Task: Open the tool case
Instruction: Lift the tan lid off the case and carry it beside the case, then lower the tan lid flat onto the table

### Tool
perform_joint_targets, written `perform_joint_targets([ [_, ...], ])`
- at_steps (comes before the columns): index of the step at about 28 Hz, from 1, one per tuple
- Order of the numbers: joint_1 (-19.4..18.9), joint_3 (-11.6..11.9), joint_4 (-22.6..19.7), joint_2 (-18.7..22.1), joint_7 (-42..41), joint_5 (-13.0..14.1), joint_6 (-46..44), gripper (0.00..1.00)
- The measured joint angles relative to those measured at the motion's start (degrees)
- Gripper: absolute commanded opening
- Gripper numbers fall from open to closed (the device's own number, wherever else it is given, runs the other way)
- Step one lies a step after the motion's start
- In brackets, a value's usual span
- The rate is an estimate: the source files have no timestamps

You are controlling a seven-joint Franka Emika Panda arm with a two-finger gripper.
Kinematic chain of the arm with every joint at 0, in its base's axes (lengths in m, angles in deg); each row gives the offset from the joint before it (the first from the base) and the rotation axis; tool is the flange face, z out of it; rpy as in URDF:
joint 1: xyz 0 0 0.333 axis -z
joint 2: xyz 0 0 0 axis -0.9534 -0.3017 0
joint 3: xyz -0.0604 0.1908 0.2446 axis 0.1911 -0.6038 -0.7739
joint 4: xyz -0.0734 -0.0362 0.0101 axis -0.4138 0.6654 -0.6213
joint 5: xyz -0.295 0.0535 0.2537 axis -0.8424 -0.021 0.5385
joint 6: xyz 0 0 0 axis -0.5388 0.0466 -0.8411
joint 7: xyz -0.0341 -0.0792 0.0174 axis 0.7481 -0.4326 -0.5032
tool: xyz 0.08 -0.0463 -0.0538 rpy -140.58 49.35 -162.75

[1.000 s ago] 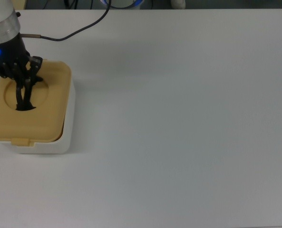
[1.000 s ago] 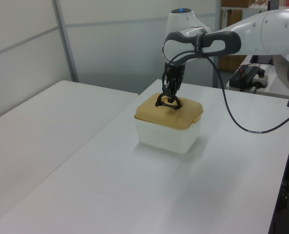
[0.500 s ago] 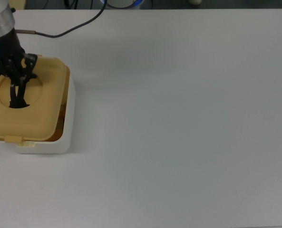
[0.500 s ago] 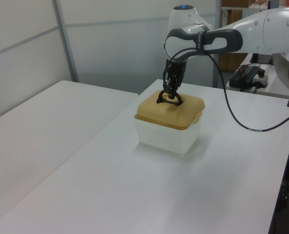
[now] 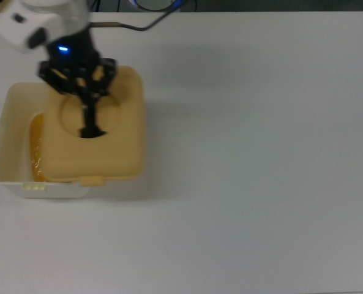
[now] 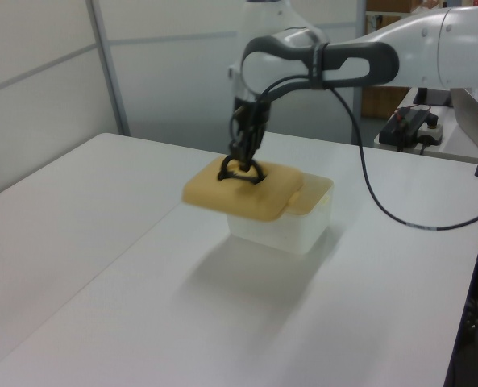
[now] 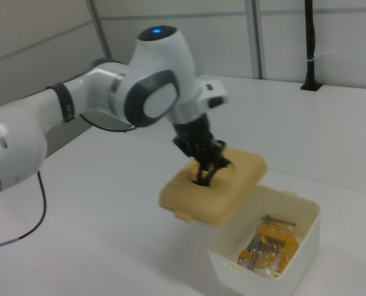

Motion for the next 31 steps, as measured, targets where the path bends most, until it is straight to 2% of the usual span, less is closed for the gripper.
perform_joint_targets([
  [9,-11.56,-0.11,-1.91,-0.04,2.94,-0.76,-3.52,0.0],
  [12,-13.89,-0.11,-3.14,-0.05,4.84,-1.13,-3.54,0.0],
  [15,-15.93,-0.11,-5.35,-0.08,6.65,-2.7,-2.96,0.0],
  [22,-17.62,-0.1,-12.94,-0.72,11.13,-4.49,8.61,0.0],
  [26,-17.99,-0.1,-17.1,-1.66,14.29,-6.86,16.81,0.0],
  [31,-18.01,-0.1,-19.11,-3.37,16.92,-9.35,22.41,0.0],
])
